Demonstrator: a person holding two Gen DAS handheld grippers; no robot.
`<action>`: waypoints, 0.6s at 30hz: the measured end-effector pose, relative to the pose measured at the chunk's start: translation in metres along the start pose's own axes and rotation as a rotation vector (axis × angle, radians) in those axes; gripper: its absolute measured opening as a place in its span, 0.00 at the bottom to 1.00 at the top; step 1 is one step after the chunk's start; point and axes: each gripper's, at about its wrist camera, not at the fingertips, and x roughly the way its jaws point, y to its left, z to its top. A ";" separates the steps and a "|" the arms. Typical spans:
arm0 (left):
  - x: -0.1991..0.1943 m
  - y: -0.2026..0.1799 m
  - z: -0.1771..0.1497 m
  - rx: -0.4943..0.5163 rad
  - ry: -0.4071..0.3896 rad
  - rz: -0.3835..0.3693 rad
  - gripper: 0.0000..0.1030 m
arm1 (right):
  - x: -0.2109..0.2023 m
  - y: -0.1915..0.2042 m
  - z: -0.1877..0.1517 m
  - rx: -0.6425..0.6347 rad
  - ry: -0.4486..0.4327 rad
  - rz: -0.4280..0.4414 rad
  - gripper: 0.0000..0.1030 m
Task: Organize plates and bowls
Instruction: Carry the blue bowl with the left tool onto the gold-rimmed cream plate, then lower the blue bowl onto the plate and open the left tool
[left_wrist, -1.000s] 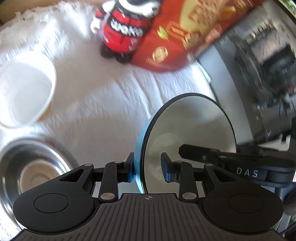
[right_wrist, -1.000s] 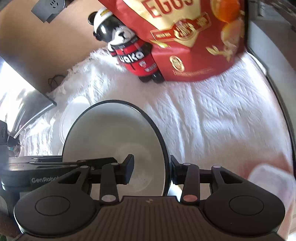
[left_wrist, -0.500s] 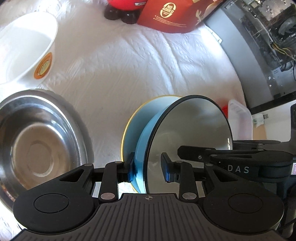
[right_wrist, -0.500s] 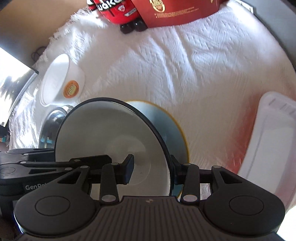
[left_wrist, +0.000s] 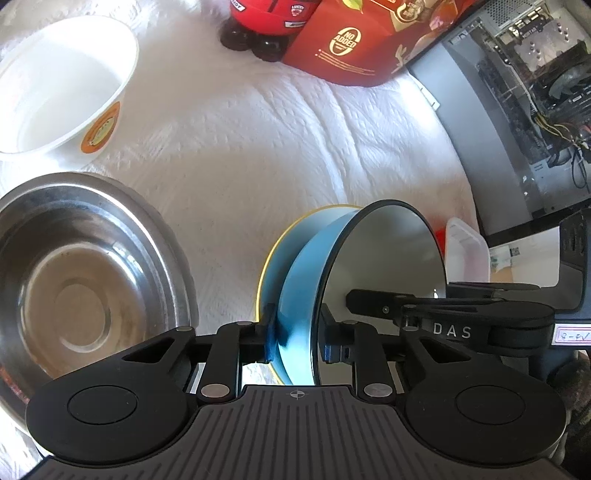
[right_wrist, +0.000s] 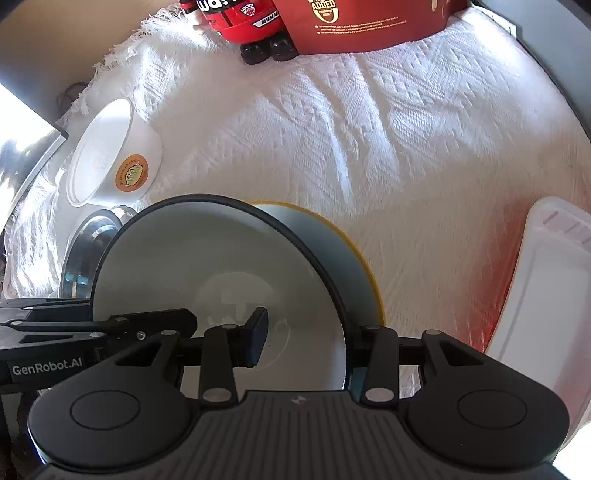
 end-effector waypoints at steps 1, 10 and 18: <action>0.000 0.000 0.000 -0.001 0.000 -0.001 0.23 | 0.000 0.001 0.000 -0.002 0.001 -0.002 0.39; -0.004 -0.008 0.003 0.042 0.019 0.040 0.21 | -0.002 0.006 -0.001 -0.033 0.002 -0.028 0.39; -0.019 -0.008 0.009 0.071 -0.012 0.062 0.21 | -0.010 0.005 -0.004 -0.034 -0.014 -0.028 0.40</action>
